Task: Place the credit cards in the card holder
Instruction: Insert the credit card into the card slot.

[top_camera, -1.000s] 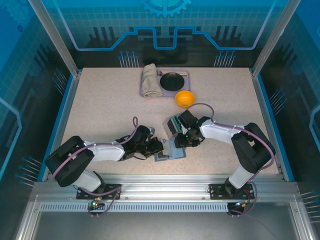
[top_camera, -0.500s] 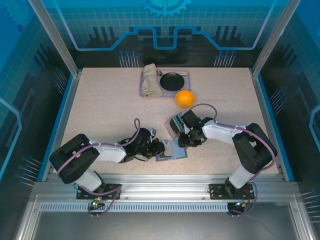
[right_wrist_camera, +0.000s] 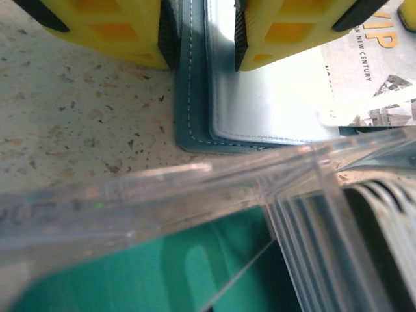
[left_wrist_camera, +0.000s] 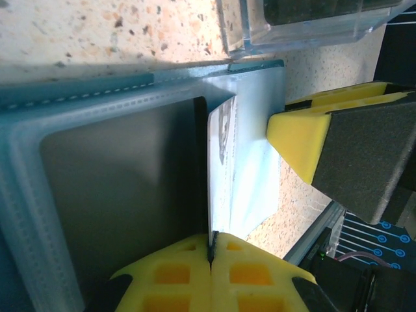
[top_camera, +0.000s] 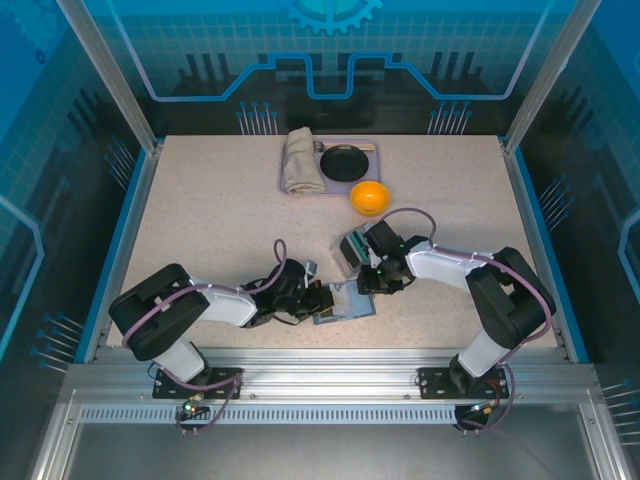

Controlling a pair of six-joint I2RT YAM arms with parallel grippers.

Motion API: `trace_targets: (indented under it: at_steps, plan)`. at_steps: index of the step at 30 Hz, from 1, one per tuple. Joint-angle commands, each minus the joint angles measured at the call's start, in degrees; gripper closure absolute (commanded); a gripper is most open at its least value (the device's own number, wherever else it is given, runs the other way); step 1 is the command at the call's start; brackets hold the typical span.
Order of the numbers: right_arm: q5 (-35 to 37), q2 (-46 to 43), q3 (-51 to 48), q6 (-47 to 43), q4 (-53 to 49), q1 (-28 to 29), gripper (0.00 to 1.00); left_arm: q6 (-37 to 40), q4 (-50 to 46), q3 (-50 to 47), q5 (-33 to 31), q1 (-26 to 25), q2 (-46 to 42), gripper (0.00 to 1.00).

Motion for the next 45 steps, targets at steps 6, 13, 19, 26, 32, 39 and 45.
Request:
trace_targets:
  at_steps: [6, 13, 19, 26, 32, 39, 45]
  plan:
    - [-2.5, 2.9, -3.1, 1.8, 0.7, 0.3, 0.69, -0.6, -6.9, 0.8, -3.7, -1.9, -1.2, 1.00]
    - [-4.5, 2.6, -4.8, 3.8, 3.0, 0.3, 0.73, -3.8, -6.1, 2.5, -7.9, -2.2, -0.3, 1.00]
    - [-5.9, 1.9, -6.3, 4.8, 4.3, 0.2, 0.75, -4.5, -4.2, 3.3, -7.6, -2.2, 1.0, 1.00]
    - [-7.3, 1.6, -6.3, 5.3, 5.1, 0.2, 0.75, -2.9, -3.8, 4.6, -2.5, -2.7, 3.1, 1.00]
    - [-7.1, 1.9, -5.7, 5.3, 4.8, -0.3, 0.75, -1.8, -8.2, 4.1, -1.4, -2.7, 0.9, 1.00]
    - [-7.6, 1.6, -5.9, 5.1, 4.8, -0.7, 0.75, -1.9, -9.8, 2.3, -1.8, -2.8, -1.0, 1.00]
    - [-8.8, 1.0, -6.9, 6.4, 5.8, -0.7, 0.76, -3.7, -8.2, 5.1, -2.7, -3.9, 1.8, 1.00]
